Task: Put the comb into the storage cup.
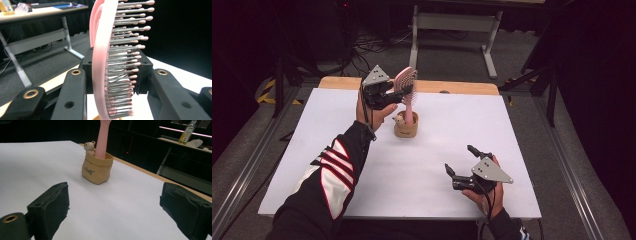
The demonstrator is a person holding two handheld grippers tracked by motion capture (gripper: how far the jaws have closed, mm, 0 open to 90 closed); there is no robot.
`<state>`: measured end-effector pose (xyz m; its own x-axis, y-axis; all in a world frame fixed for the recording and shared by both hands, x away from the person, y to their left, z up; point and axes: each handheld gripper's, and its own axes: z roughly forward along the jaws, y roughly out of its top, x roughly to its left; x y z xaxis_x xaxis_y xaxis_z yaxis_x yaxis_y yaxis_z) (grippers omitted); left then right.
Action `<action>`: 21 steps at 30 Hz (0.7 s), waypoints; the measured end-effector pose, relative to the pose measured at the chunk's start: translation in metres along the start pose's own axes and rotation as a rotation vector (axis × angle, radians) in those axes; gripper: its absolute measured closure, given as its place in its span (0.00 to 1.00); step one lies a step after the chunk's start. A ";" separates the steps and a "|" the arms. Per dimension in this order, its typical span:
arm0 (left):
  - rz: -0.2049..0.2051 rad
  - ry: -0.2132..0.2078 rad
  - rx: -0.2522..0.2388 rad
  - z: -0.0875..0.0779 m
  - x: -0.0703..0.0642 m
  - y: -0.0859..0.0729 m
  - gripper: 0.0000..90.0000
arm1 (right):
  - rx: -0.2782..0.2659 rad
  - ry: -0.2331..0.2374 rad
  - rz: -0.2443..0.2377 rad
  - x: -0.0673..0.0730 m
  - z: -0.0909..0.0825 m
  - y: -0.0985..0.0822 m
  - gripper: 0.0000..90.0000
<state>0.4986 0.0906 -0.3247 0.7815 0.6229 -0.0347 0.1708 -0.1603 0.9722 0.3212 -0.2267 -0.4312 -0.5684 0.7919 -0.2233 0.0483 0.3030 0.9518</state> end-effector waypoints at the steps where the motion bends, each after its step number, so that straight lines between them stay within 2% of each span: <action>1: 0.001 0.003 0.007 0.001 0.001 -0.001 0.71 | -0.001 0.002 0.001 0.000 0.000 0.000 0.10; 4: -0.020 0.004 0.009 0.003 0.003 -0.006 0.71 | -0.002 -0.001 0.005 -0.001 0.000 -0.001 0.10; 10: -0.053 0.003 -0.032 0.001 0.006 -0.011 0.71 | 0.004 0.000 0.010 -0.002 0.001 -0.001 0.11; 13: -0.069 0.005 -0.029 0.001 0.007 -0.014 0.71 | 0.006 0.001 0.026 -0.003 0.001 -0.001 0.11; 18: -0.079 0.006 -0.026 0.004 0.009 -0.023 0.71 | 0.005 0.005 0.023 -0.003 0.001 -0.001 0.11; 21: -0.101 -0.003 -0.025 0.006 0.009 -0.028 0.71 | 0.007 0.007 0.019 -0.002 0.002 -0.002 0.11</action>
<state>0.5044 0.0964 -0.3537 0.7628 0.6328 -0.1333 0.2335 -0.0774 0.9693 0.3237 -0.2279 -0.4327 -0.5728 0.7940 -0.2037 0.0649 0.2916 0.9543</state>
